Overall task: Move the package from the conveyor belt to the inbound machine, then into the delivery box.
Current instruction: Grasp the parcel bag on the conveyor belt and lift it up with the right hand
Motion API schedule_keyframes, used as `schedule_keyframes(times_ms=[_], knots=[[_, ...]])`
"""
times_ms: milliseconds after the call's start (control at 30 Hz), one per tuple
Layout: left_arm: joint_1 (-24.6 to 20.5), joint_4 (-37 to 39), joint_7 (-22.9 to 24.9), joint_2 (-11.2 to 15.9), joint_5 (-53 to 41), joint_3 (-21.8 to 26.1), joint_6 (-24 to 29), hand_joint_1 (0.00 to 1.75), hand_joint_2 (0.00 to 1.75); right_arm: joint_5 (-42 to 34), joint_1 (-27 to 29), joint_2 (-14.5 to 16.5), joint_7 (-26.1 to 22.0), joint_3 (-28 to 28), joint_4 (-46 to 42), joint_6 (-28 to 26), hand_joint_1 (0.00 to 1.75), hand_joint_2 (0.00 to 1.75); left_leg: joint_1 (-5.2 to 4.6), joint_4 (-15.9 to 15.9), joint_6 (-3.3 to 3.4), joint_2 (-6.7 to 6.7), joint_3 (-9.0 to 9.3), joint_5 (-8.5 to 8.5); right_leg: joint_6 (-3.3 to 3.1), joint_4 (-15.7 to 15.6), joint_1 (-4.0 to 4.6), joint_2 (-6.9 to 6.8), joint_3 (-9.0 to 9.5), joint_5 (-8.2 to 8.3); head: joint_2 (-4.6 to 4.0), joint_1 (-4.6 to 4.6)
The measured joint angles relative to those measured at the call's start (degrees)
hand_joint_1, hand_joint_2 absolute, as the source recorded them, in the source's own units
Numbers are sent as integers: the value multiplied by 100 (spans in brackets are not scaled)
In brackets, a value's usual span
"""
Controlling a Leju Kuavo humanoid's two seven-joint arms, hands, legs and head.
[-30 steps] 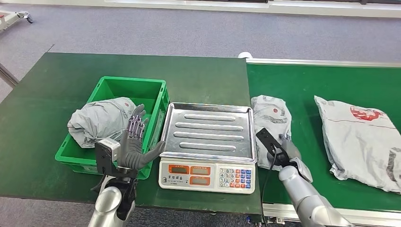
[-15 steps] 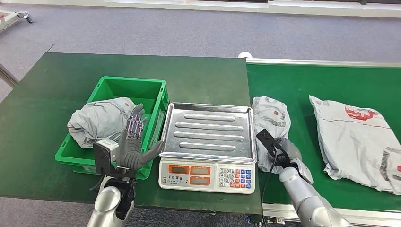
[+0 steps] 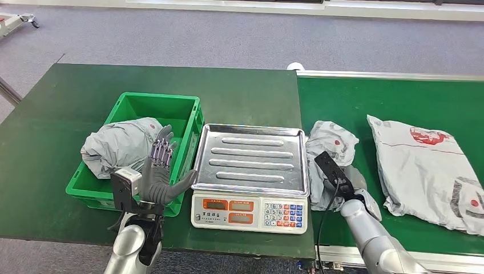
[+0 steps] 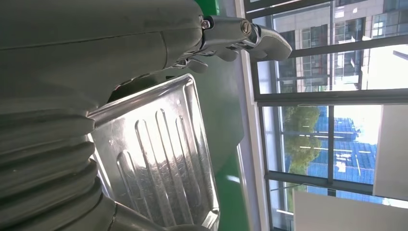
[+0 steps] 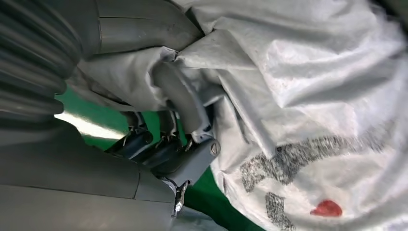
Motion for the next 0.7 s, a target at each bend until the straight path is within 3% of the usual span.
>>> schedule_keyframes(times_ms=[333,567,700], knots=[[91,-76,-49,13,-50,0,72,0,175,-1181,305,-2,-1218,-101,-1090,-896,175,175,0,0,0,0,-2,0,0,0,-4,-1,0,0,0,1],[117,-78,-101,-7,-158,0,76,0,175,-1542,443,-13,-1250,-105,-2409,-1032,175,175,0,1,1,1,-2,0,0,0,-4,0,0,0,0,0],[130,-77,-107,-26,-206,0,76,0,175,-1718,511,-15,-1505,-100,-2891,-1160,175,175,0,1,1,0,-3,0,1,0,-5,-1,0,0,0,0]])
